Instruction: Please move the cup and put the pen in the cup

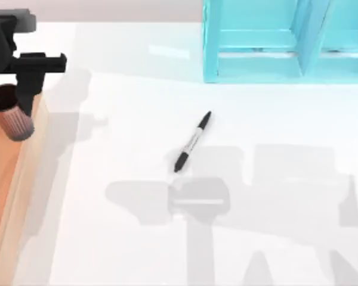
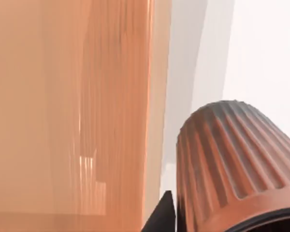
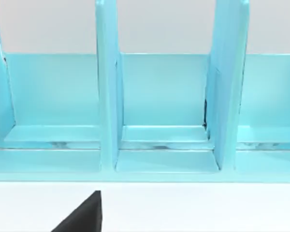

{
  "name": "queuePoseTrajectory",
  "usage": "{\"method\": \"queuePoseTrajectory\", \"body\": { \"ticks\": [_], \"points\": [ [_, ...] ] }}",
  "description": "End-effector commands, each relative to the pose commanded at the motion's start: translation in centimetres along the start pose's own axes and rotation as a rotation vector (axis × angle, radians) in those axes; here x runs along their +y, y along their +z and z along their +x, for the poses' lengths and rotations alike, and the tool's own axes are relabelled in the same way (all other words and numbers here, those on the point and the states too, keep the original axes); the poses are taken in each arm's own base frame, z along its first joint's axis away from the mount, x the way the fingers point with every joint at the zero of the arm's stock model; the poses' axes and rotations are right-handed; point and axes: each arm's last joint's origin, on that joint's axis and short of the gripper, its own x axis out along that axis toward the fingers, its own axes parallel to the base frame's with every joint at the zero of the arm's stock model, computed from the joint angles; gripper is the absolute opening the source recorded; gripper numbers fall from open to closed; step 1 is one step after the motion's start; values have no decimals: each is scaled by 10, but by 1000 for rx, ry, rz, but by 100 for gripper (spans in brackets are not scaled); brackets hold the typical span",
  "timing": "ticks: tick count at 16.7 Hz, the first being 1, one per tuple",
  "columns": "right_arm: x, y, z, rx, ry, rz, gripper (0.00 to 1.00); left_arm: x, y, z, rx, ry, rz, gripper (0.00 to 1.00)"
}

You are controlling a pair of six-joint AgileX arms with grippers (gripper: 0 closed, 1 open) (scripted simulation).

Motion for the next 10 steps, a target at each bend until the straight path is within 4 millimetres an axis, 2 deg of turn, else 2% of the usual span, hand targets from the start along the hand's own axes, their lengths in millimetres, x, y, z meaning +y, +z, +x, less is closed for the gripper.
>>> {"method": "queuePoseTrajectory", "body": {
  "ticks": [2, 4, 8, 10],
  "points": [
    [0, 0, 0, 0, 0, 0, 100, -17, -10, -10, 22, 2, 32, 0],
    [0, 0, 0, 0, 0, 0, 100, -22, -13, -12, 27, 2, 41, 0],
    [0, 0, 0, 0, 0, 0, 100, -22, -11, -9, 33, 4, 38, 0],
    [0, 0, 0, 0, 0, 0, 100, -30, -1, -1, 24, 2, 32, 0]
  ]
}}
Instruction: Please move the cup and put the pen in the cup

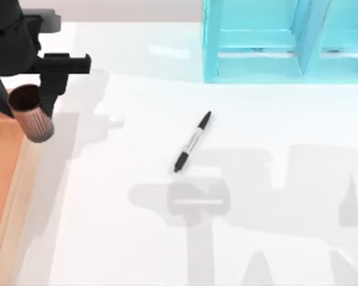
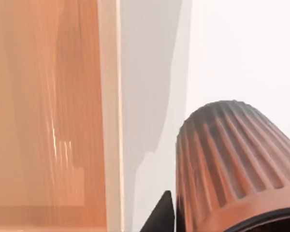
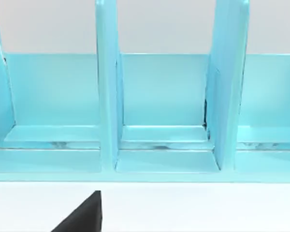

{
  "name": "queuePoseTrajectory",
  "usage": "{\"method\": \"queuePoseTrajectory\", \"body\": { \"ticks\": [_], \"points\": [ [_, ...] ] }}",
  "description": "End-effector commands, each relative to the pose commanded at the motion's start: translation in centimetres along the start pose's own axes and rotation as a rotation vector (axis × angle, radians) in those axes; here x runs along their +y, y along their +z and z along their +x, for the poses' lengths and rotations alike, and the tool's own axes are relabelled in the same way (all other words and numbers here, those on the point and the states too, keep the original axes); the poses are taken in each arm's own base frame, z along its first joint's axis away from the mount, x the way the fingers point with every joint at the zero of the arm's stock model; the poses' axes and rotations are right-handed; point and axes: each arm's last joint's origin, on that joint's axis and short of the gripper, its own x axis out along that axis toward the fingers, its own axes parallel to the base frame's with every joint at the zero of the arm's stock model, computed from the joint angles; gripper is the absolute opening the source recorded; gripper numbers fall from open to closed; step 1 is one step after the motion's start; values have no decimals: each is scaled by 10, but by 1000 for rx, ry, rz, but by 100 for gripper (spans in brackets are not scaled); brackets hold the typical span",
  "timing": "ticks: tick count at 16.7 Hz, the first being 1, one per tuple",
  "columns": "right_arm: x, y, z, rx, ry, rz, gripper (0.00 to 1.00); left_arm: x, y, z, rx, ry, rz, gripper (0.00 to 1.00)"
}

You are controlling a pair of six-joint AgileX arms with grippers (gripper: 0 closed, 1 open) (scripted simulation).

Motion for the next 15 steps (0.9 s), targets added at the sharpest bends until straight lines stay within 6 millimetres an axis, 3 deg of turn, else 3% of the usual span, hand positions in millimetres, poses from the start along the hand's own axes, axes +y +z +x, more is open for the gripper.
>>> {"method": "queuePoseTrajectory", "body": {
  "ticks": [6, 12, 15],
  "points": [
    [0, 0, 0, 0, 0, 0, 100, -53, 48, 71, 8, 7, 5, 0],
    [0, 0, 0, 0, 0, 0, 100, -57, 51, 80, 12, 7, 4, 0],
    [0, 0, 0, 0, 0, 0, 100, -58, 52, 97, 11, 6, 4, 0]
  ]
}}
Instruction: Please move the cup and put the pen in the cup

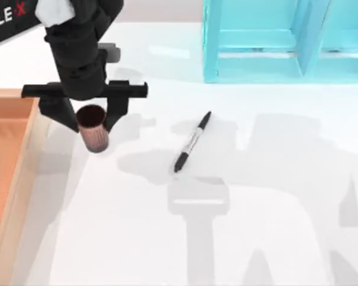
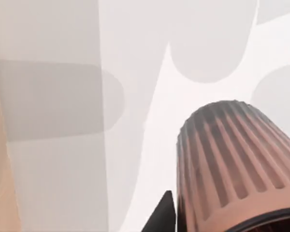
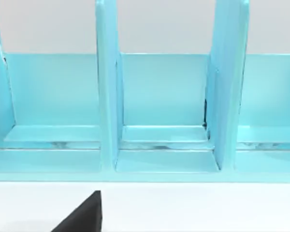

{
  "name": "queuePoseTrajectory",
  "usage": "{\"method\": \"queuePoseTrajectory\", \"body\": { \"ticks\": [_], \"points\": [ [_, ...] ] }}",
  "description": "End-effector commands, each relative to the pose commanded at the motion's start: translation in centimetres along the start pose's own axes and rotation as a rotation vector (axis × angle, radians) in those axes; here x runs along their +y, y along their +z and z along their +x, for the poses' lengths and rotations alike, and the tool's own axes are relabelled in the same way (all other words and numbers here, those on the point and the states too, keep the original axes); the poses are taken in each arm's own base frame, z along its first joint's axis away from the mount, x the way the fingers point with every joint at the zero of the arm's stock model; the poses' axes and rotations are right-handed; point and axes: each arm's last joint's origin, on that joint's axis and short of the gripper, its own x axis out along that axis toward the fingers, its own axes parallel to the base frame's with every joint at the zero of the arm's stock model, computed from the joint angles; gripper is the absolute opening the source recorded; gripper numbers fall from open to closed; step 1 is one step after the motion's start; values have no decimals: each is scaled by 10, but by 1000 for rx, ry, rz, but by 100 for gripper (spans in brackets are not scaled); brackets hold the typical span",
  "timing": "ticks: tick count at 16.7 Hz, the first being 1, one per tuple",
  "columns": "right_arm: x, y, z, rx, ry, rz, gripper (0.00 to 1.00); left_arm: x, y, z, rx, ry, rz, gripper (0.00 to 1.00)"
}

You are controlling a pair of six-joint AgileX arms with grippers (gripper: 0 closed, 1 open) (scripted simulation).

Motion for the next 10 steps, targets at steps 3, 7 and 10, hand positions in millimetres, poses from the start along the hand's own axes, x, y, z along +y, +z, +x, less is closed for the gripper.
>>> {"method": "queuePoseTrajectory", "body": {
  "ticks": [3, 7, 10],
  "points": [
    [0, 0, 0, 0, 0, 0, 100, -1, 1, 19, -17, -5, 0, 0],
    [0, 0, 0, 0, 0, 0, 100, -1, 0, 26, -7, 0, 2, 0],
    [0, 0, 0, 0, 0, 0, 100, -1, 0, 26, -7, 0, 2, 15]
  ]
}}
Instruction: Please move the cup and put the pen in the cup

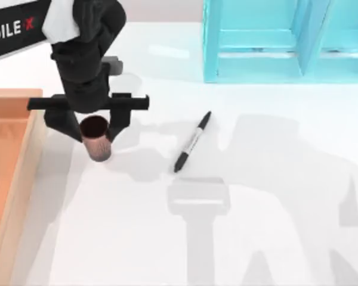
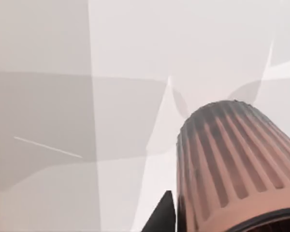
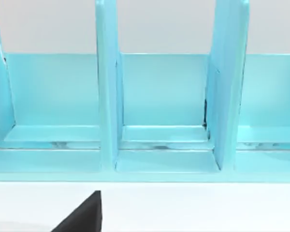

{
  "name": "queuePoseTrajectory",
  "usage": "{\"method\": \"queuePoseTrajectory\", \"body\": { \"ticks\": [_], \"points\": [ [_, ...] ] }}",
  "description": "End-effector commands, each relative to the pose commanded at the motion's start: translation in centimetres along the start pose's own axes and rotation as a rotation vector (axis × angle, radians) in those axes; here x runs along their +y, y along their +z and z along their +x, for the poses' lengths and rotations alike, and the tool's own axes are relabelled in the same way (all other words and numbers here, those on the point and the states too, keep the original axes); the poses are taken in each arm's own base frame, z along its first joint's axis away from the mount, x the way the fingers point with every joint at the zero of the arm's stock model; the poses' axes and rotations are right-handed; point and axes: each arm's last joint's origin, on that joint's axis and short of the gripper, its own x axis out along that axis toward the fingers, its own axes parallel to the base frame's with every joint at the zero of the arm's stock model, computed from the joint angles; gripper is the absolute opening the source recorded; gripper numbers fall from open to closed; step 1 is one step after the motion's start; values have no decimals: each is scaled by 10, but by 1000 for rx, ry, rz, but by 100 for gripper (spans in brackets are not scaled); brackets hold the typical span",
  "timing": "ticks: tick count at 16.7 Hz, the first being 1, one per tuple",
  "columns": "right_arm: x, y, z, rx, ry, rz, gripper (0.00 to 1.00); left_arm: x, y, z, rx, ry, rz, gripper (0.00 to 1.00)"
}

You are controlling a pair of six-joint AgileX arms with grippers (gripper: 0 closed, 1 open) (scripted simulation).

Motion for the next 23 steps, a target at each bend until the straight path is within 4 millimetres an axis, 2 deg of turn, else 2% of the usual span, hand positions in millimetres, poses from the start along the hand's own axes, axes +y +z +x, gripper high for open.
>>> {"method": "queuePoseTrajectory", "body": {
  "ticks": [11, 21, 23],
  "points": [
    [0, 0, 0, 0, 0, 0, 100, 0, 0, 0, 0, 0, 0, 98],
    [0, 0, 0, 0, 0, 0, 100, 0, 0, 0, 1, 0, -1, 100],
    [0, 0, 0, 0, 0, 0, 100, 0, 3, -5, 8, 3, -5, 100]
  ]
}}
